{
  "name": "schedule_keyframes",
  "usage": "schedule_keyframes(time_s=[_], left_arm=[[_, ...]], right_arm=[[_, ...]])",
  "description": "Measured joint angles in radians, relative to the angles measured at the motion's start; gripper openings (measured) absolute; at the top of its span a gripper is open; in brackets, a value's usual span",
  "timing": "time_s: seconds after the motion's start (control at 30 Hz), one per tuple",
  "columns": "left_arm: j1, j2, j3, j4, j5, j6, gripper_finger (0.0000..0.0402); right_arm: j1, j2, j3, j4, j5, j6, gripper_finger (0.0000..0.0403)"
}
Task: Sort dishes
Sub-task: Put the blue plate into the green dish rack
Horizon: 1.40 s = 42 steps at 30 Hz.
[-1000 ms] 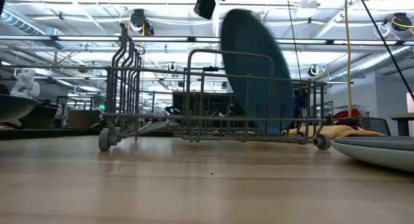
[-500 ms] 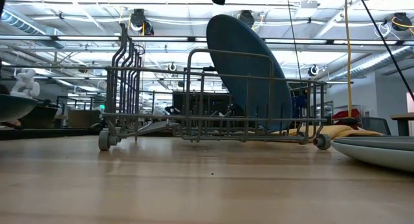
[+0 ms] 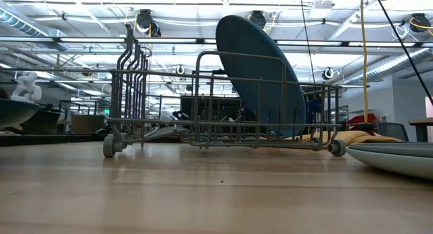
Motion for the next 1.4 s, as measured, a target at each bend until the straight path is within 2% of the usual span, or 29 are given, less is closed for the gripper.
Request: schedule_keyframes(time_s=[0.07,0.13,0.33,0.57,0.73,0.87,1.0,1.23,1.4], left_arm=[[-0.007,-0.008,0.000,-0.157,-0.012,-0.095,0.0040],[0.002,-0.001,0.000,-0.260,-0.001,-0.169,0.0012],[0.079,0.109,0.000,-0.330,0.028,-0.187,0.0003],[0.197,0.185,-0.001,-0.325,0.144,-0.132,0.0002],[0.233,0.183,-0.001,-0.175,0.169,-0.002,0.0001],[0.271,0.185,-0.001,-0.029,0.240,0.095,0.0001],[0.326,0.200,0.000,0.012,0.316,0.105,0.0000],[0.382,0.237,0.000,0.207,0.482,0.133,0.0000],[0.405,0.280,0.000,0.312,0.501,0.167,0.0000]], right_arm=[[-0.003,0.000,0.000,0.000,0.001,0.000,0.0029],[-0.008,0.000,0.000,0.000,0.002,-0.001,0.0029],[-0.033,0.000,0.000,0.000,0.003,-0.006,0.0029],[-0.066,0.000,0.000,0.002,-0.022,0.009,0.0029],[-0.079,0.000,0.000,0.002,-0.038,0.018,0.0029],[-0.086,0.000,0.000,0.003,-0.052,0.018,0.0029],[-0.085,0.000,0.000,0.008,-0.052,0.018,0.0029],[-0.085,0.000,0.000,0.008,-0.052,0.018,0.0029],[-0.085,0.000,0.000,0.008,-0.051,0.021,0.0029]])
